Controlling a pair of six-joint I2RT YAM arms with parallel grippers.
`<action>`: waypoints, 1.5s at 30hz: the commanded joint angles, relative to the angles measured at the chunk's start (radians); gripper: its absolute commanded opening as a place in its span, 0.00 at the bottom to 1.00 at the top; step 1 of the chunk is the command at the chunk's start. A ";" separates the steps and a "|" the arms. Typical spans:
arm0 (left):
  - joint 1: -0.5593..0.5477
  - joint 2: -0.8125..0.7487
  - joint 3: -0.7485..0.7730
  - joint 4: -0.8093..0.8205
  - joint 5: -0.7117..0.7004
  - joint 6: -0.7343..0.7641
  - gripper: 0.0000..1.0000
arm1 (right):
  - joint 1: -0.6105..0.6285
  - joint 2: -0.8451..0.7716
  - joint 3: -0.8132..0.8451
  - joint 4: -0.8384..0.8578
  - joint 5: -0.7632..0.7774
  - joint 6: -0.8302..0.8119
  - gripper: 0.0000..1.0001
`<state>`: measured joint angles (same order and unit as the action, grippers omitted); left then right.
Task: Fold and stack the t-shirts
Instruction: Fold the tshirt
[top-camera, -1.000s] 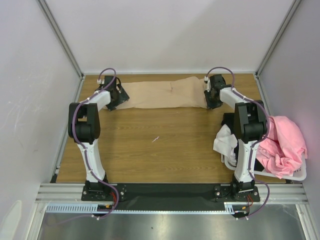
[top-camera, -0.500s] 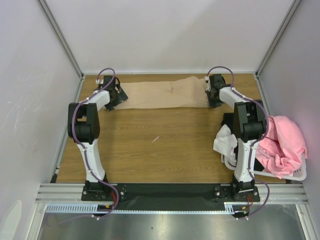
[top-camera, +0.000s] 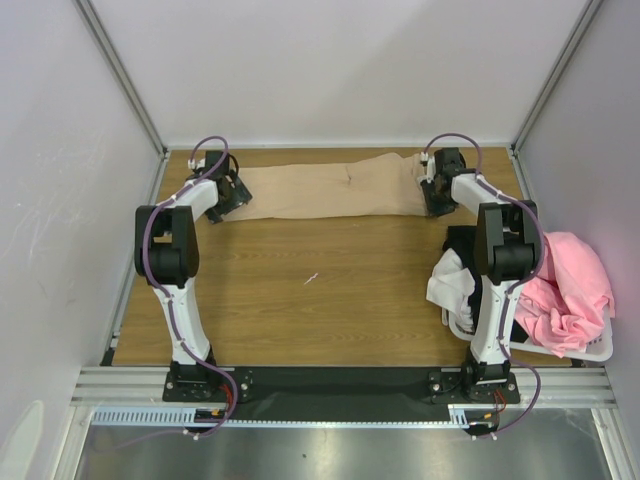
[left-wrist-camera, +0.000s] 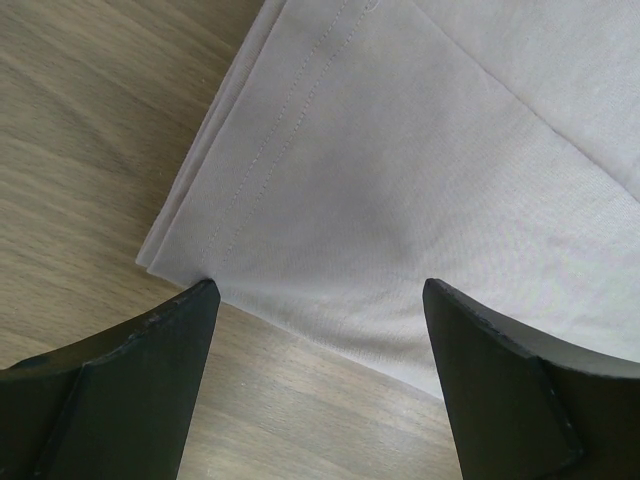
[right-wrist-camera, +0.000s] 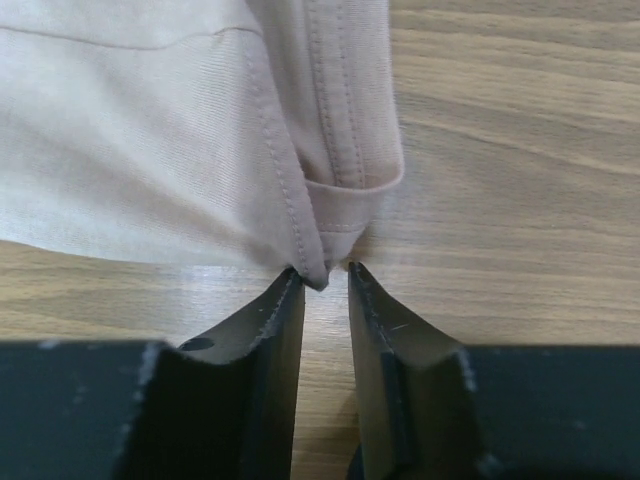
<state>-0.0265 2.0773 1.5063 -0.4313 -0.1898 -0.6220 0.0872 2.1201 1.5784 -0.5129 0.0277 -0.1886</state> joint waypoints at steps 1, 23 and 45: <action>0.007 -0.011 0.031 -0.004 -0.023 0.005 0.90 | 0.005 -0.063 0.012 -0.016 -0.018 -0.028 0.32; 0.013 -0.016 0.028 -0.004 -0.034 0.016 0.90 | -0.012 -0.032 0.034 0.004 0.068 -0.048 0.09; 0.023 -0.017 0.011 -0.024 -0.045 -0.004 0.90 | 0.009 -0.124 -0.043 0.002 -0.160 0.009 0.38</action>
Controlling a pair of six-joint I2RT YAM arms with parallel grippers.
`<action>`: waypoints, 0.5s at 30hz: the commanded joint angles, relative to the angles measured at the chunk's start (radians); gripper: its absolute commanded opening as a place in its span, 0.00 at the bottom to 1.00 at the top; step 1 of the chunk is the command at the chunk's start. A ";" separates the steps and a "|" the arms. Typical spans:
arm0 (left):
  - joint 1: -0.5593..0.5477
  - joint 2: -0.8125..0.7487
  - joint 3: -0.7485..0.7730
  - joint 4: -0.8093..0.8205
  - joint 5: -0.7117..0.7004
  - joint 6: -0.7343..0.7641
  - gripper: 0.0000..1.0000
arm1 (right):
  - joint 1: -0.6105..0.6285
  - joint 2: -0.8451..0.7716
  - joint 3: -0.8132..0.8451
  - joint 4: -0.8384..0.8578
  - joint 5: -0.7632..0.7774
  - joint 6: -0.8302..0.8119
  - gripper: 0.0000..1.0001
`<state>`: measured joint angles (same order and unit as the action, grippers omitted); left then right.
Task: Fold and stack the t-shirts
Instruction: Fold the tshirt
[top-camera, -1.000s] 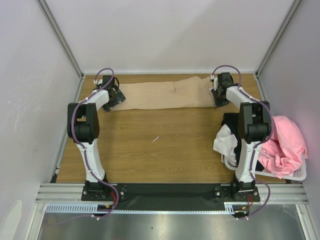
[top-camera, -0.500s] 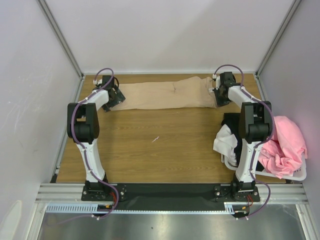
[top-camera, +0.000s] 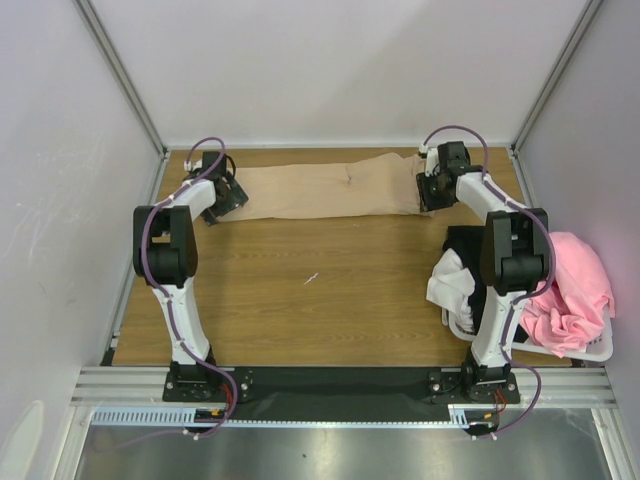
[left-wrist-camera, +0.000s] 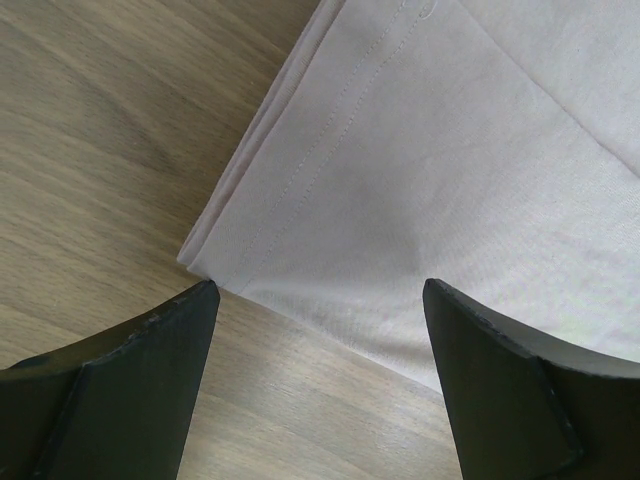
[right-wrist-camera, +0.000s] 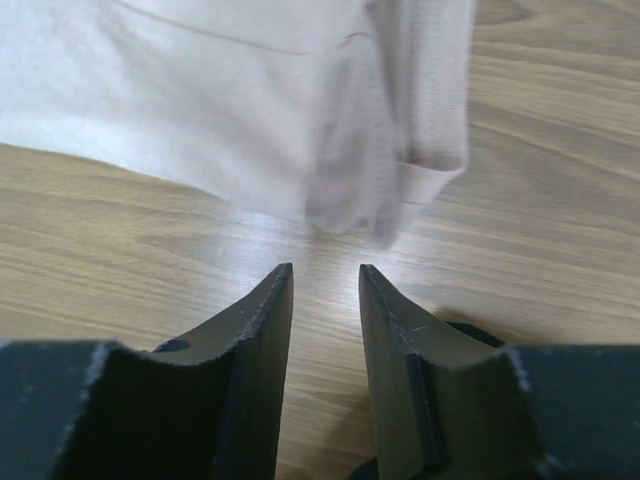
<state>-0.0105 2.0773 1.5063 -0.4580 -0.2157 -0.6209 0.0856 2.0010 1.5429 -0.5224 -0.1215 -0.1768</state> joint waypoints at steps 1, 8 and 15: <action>0.007 -0.019 0.009 0.004 -0.017 -0.005 0.90 | 0.011 -0.002 -0.010 0.013 -0.010 -0.004 0.40; 0.007 -0.010 0.022 0.004 -0.011 -0.002 0.90 | 0.034 0.044 0.002 0.019 0.120 -0.013 0.38; 0.007 -0.006 0.028 -0.002 -0.014 -0.002 0.90 | 0.016 0.085 0.020 0.016 0.233 -0.018 0.32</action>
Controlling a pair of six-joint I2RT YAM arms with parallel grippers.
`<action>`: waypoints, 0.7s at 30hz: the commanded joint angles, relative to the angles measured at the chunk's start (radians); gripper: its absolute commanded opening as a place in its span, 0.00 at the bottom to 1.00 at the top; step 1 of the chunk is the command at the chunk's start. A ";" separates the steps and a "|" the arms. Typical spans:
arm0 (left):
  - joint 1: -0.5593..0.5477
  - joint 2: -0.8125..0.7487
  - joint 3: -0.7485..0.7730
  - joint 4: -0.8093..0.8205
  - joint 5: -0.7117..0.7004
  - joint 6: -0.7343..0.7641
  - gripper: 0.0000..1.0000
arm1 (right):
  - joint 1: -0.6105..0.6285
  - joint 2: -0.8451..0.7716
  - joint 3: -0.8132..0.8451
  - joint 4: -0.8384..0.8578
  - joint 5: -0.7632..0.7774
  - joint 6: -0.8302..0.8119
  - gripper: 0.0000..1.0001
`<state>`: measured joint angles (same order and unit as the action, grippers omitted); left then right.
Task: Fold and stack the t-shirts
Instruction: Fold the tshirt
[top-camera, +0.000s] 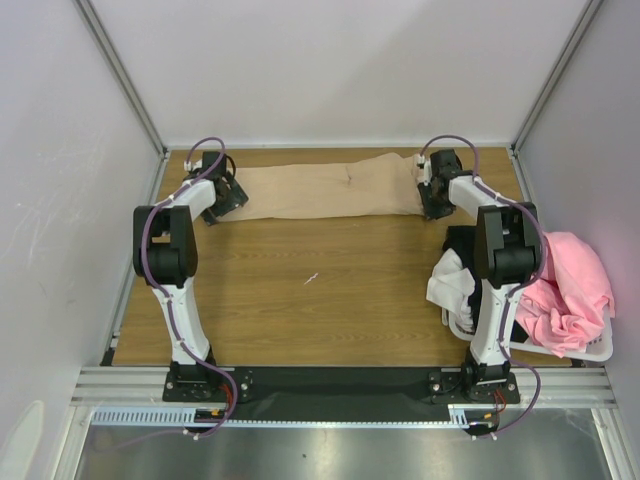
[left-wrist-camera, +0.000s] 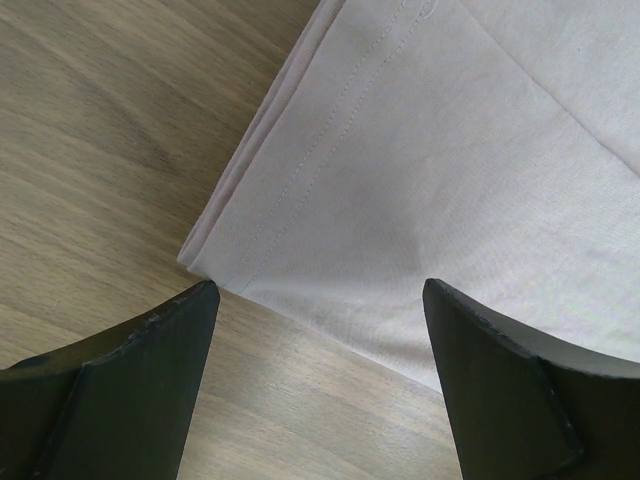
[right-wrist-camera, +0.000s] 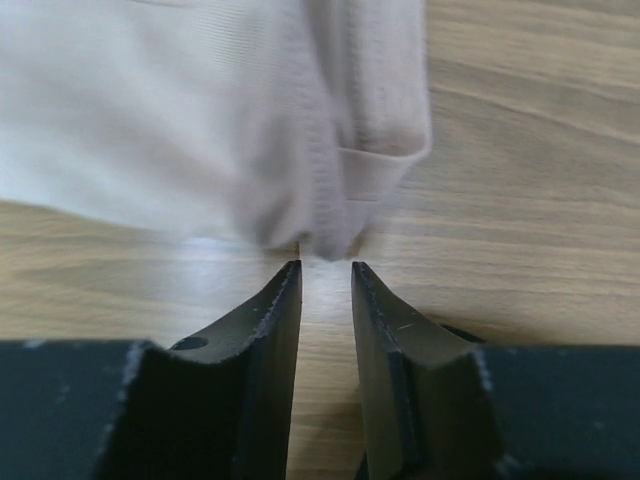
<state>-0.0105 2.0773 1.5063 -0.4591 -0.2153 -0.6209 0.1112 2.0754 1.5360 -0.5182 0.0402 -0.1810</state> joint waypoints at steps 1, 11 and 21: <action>0.007 -0.005 0.029 -0.003 -0.016 0.000 0.90 | -0.011 0.015 0.029 0.012 0.081 -0.014 0.31; 0.043 -0.008 0.035 -0.007 -0.019 0.007 0.90 | -0.064 0.009 0.076 0.006 0.161 0.015 0.28; 0.035 -0.137 0.126 0.077 0.076 0.197 0.91 | -0.030 -0.023 0.315 -0.031 -0.029 0.329 0.52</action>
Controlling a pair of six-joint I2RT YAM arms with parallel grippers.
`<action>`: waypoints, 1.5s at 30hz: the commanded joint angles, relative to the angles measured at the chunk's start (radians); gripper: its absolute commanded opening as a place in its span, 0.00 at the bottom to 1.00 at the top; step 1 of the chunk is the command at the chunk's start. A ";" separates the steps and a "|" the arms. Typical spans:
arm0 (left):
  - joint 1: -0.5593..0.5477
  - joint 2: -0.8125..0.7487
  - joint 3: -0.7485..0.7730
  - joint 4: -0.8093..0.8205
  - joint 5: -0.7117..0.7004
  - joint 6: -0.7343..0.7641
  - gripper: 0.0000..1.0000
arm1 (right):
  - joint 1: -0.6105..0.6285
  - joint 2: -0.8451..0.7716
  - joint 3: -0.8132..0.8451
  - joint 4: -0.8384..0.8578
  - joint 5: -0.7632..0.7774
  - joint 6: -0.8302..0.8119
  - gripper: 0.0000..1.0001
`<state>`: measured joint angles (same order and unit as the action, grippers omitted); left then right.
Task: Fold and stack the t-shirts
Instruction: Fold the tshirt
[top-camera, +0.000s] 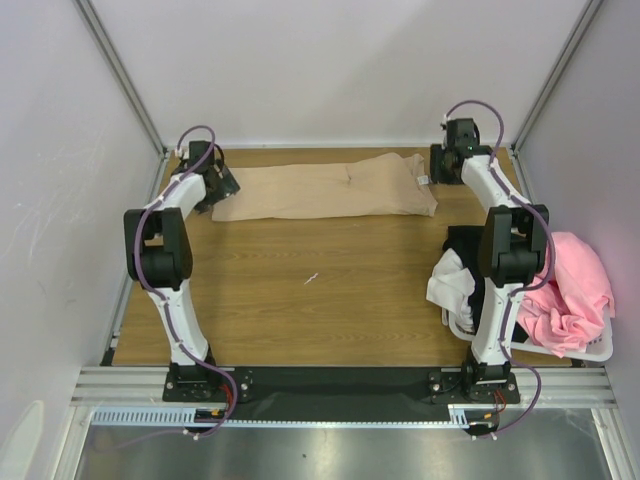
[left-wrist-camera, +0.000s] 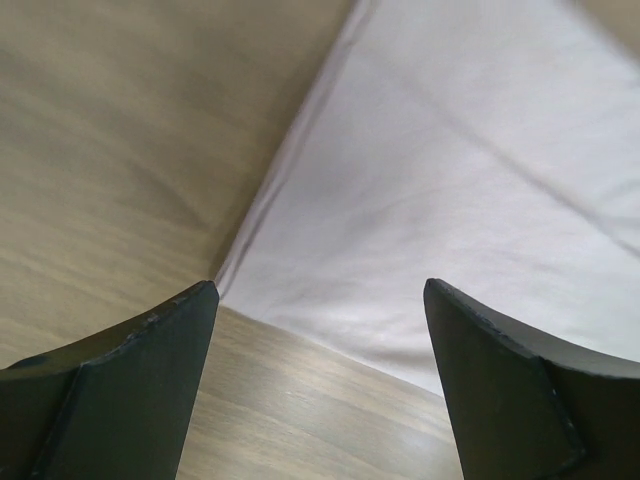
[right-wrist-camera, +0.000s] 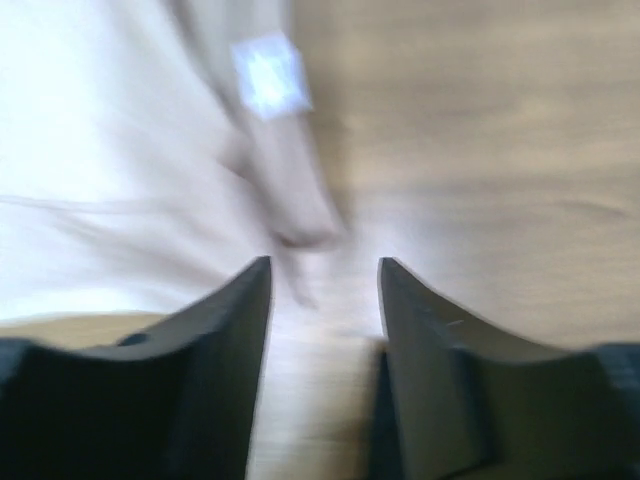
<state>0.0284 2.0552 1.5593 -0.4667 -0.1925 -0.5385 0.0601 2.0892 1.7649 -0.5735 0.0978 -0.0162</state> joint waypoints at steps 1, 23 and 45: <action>-0.005 -0.121 0.077 0.106 0.077 0.135 0.91 | 0.029 -0.037 0.088 0.044 -0.119 0.208 0.55; -0.056 0.109 0.076 0.269 0.223 -0.046 0.90 | 0.147 0.137 -0.050 0.388 -0.124 0.561 0.75; -0.114 -0.016 -0.127 -0.090 0.074 -0.253 0.90 | 0.168 0.305 0.105 0.305 -0.121 0.524 0.76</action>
<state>-0.0513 2.1120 1.5372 -0.3878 -0.0891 -0.7258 0.2184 2.3432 1.8362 -0.2295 -0.0319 0.5228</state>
